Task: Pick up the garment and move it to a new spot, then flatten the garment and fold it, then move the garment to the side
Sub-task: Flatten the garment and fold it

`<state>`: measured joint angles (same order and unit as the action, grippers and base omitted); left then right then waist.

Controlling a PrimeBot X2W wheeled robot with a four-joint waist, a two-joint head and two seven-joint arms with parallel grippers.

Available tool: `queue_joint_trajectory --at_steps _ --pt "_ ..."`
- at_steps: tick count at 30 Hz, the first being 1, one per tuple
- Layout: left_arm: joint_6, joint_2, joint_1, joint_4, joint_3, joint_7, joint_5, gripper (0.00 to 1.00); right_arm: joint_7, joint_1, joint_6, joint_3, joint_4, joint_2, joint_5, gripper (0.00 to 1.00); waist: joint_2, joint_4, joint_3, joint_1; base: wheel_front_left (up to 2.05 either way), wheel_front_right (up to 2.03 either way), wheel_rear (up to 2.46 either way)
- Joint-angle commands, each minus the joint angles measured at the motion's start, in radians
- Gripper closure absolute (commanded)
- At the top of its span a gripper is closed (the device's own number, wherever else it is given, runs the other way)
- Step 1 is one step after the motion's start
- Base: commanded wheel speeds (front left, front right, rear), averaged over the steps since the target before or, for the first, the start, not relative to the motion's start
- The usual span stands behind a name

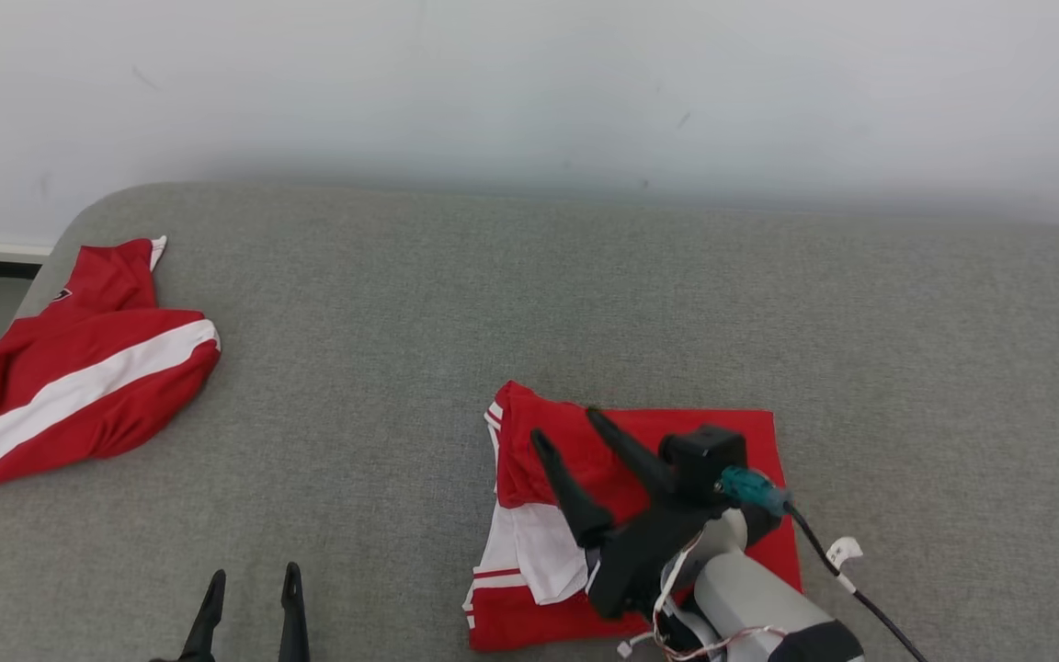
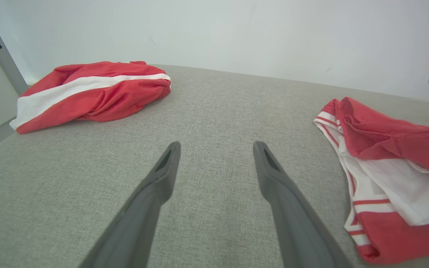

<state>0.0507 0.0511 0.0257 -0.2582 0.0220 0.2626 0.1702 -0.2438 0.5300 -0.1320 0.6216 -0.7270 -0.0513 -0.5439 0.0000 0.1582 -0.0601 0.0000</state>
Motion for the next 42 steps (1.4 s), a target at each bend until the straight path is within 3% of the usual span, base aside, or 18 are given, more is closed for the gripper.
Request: queue_joint_trajectory --at_steps 1,6,13,27,28,29,31,42 --pt "-0.005 -0.001 0.017 0.002 -0.006 0.003 0.002 0.00 -0.010 0.012 0.003 -0.011 0.009 0.002 0.010 0.00 0.0000 -0.010 0.006 0.0000 0.00 0.00 0.00" --pt "-0.004 -0.001 0.024 0.007 -0.019 0.003 -0.006 0.00 -0.021 0.002 0.003 -0.090 0.068 -0.006 0.070 0.00 0.0000 -0.028 0.009 0.0000 0.00 0.00 0.00" --pt "0.002 -0.001 0.022 0.009 -0.025 0.003 -0.012 0.00 -0.020 -0.097 0.003 -0.172 0.153 -0.081 0.121 0.00 0.0000 -0.030 0.008 0.0000 0.00 0.00 0.00" --pt "0.004 -0.001 0.002 -0.002 -0.006 0.003 -0.005 0.00 0.039 -0.078 0.003 -0.058 0.097 -0.117 0.025 0.00 0.0000 -0.003 -0.008 0.0000 0.00 0.00 0.00" --pt "0.002 -0.001 0.001 -0.003 -0.005 0.003 -0.003 0.00 0.050 -0.074 0.003 -0.047 0.085 -0.115 0.006 0.13 0.0000 0.000 -0.008 0.0000 0.00 0.00 0.00" --pt "0.001 -0.001 -0.001 -0.004 -0.003 0.003 -0.003 0.00 0.056 -0.068 0.003 -0.039 0.073 -0.116 -0.006 0.59 0.0000 0.004 -0.008 0.0000 0.00 0.00 0.00" --pt "0.000 -0.001 0.000 -0.006 -0.001 0.003 -0.003 0.00 0.062 -0.053 0.003 -0.021 0.056 -0.122 -0.027 1.00 0.0000 0.012 -0.006 0.0000 0.00 0.00 0.00" --pt "-0.004 -0.001 0.031 -0.007 -0.010 0.003 0.003 0.00 0.014 -0.057 0.003 0.065 0.065 -0.115 -0.083 1.00 0.0000 0.020 0.012 0.0000 0.00 0.00 0.00"
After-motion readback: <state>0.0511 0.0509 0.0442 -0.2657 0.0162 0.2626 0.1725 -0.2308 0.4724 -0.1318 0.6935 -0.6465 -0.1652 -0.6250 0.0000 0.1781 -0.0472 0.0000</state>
